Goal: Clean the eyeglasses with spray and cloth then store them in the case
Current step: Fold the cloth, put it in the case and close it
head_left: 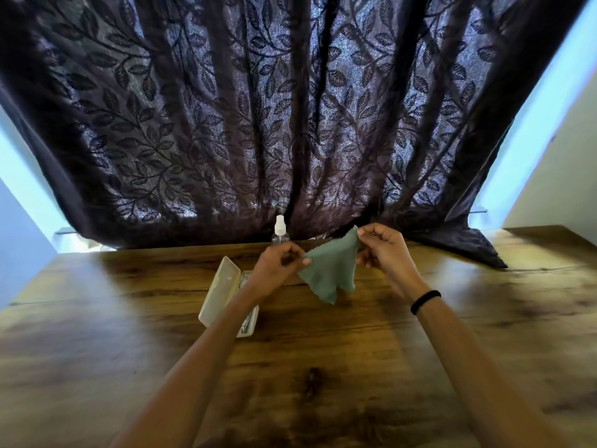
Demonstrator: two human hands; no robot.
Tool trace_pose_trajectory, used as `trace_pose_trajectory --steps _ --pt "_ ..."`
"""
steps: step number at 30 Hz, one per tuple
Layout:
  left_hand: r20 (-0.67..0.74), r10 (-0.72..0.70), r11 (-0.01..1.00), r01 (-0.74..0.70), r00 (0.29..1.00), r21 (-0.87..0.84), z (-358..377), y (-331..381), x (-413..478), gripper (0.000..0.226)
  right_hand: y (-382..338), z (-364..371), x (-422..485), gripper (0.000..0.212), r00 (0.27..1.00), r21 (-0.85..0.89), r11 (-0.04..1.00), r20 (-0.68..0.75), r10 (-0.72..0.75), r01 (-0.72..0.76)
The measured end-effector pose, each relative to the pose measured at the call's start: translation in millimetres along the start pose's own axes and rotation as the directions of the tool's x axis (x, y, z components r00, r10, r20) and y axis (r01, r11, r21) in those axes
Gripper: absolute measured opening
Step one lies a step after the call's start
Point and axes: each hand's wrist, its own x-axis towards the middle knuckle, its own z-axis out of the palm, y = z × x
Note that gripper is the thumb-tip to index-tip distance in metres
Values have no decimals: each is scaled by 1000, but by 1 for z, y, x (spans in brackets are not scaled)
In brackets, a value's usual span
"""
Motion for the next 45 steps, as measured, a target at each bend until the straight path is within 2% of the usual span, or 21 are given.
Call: trace_pose_trajectory --steps 5,9,11,13,15,17,20,22,28,32,38,42,45 --pt "-65 -12 998 16 998 61 -6 3 11 7 5 1 8 17 997 13 998 -32 65 -65" --pt "-150 38 996 -25 988 90 -15 20 22 7 1 -2 11 14 1000 140 990 -5 1 0" --pt "-136 78 994 -67 988 83 -21 27 20 14 -1 -5 8 14 1000 198 980 21 -15 10" --pt "-53 112 989 -106 992 108 -23 27 12 16 4 -10 0 14 998 193 981 55 19 -30" --pt "88 110 976 -124 990 181 -19 21 -2 15 15 -17 -12 14 990 130 985 97 99 -111" --pt "250 52 956 -121 967 269 -10 12 -19 14 28 -23 -26 13 963 -13 975 158 219 -220" --pt "441 -41 931 -125 896 342 7 -1 -44 14 46 -31 -44 10 892 -297 900 228 391 -319" --pt "512 -71 924 -137 856 356 17 -6 -56 16 52 -34 -53 9 872 -364 870 232 431 -333" --pt "598 -100 935 -130 795 329 29 -6 -68 17 54 -43 -68 11 848 -379 852 247 469 -361" --pt "541 -117 940 -83 833 331 25 -4 -61 15 54 -41 -64 11 856 -407 850 246 455 -335" --pt "281 -141 884 -7 949 467 15 -6 -36 13 64 -25 -39 17 951 -368 898 96 295 -241" --pt "198 -156 840 25 968 541 17 -8 -20 17 74 -12 -19 15 979 -412 891 -10 203 -189" --pt "164 -180 821 56 970 569 20 -13 -14 17 84 -10 -8 13 990 -519 843 -70 124 -142"
